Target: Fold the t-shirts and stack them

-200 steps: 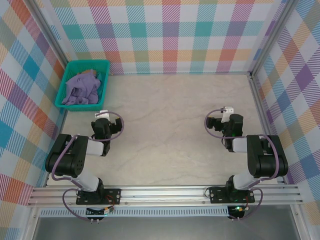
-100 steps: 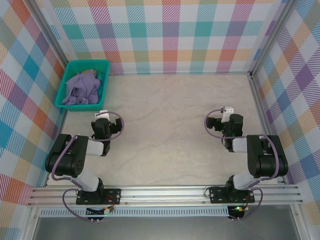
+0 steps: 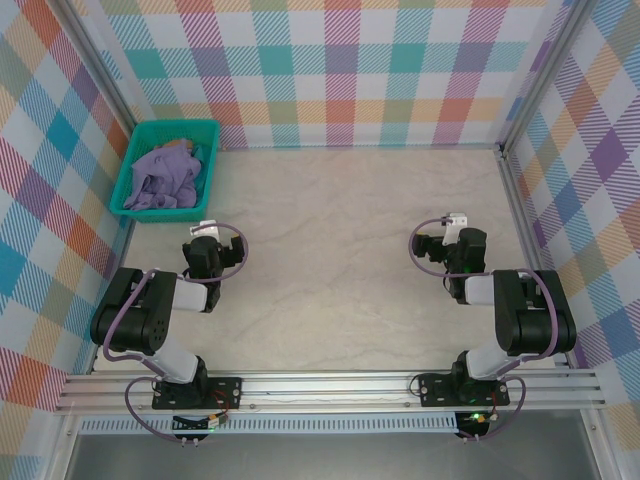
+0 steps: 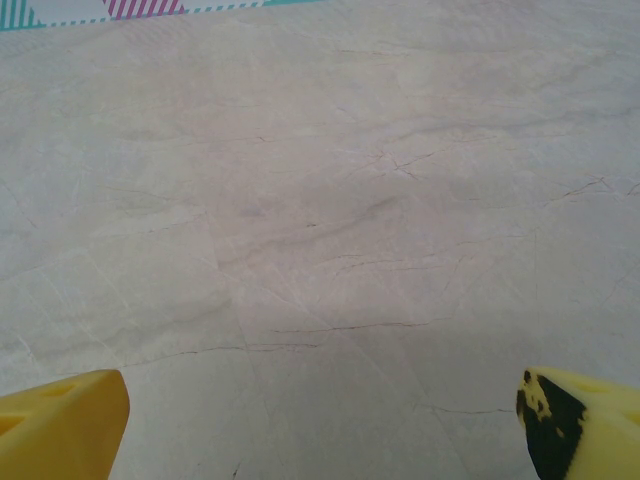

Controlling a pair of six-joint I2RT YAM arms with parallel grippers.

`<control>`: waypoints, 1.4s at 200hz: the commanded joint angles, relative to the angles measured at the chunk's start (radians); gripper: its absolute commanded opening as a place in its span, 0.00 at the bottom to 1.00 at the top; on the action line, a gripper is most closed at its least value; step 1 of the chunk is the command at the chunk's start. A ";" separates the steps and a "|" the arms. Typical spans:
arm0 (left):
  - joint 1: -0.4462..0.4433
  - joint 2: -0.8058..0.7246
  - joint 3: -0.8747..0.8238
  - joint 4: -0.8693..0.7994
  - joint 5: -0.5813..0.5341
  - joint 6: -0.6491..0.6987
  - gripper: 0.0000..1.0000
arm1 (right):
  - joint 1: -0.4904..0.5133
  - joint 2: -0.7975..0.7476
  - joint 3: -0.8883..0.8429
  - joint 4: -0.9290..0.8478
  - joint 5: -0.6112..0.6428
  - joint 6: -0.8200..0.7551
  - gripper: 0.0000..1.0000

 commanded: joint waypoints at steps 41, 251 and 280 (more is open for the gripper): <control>0.006 -0.008 0.019 0.031 0.011 0.007 0.99 | 0.004 -0.010 0.014 0.030 -0.001 0.001 0.99; 0.274 0.108 1.083 -1.284 0.038 -0.301 0.79 | 0.006 -0.356 0.441 -1.092 -0.164 0.141 0.92; 0.322 0.261 1.193 -1.264 0.098 -0.282 0.76 | 0.007 -0.359 0.430 -1.095 -0.184 0.150 0.91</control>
